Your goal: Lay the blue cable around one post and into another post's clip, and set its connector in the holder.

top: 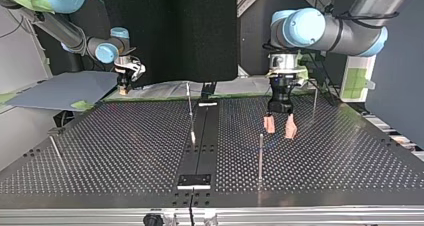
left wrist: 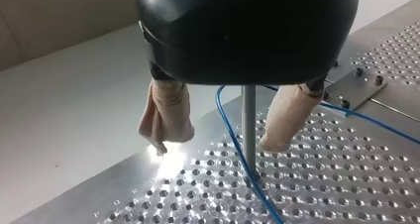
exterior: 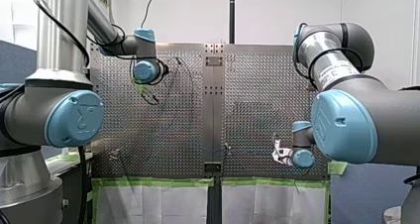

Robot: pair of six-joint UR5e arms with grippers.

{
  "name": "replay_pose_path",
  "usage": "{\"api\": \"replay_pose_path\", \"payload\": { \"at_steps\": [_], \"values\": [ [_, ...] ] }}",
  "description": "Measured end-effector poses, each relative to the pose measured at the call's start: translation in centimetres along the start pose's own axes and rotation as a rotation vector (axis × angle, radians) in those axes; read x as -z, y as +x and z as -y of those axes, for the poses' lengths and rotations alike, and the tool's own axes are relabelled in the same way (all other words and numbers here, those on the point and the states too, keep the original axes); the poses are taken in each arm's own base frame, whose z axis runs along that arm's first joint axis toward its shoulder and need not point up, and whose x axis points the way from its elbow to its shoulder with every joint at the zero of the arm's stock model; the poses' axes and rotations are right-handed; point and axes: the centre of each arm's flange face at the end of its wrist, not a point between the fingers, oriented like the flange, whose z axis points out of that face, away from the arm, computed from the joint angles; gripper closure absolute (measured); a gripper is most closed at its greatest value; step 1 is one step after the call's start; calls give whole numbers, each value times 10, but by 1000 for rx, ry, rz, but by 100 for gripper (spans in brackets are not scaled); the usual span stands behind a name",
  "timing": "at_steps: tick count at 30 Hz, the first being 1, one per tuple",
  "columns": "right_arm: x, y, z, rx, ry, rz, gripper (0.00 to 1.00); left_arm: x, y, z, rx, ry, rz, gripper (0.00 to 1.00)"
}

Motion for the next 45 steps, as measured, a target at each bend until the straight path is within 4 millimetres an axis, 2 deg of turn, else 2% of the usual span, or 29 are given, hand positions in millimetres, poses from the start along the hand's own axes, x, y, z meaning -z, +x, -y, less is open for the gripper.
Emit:
{"api": "replay_pose_path", "payload": {
  "at_steps": [14, 22, 27, 39, 45],
  "values": [
    [1, -1, 0, 0, -1, 12, 82, -18, -5, 10, 56, 53, 38, 2],
    [2, -2, 0, 4, -2, 18, 82, -45, 7, 6, 59, 41, 37, 2],
    [2, -2, 0, 4, -2, 17, 82, -61, 3, -1, 54, 9, 77, 2],
    [1, -3, 0, 4, -1, 13, 82, -73, -10, -2, 38, 3, 108, 2],
    [1, -3, 1, 4, 0, 12, 82, -85, -3, -8, 28, 1, 74, 2]
  ]
}}
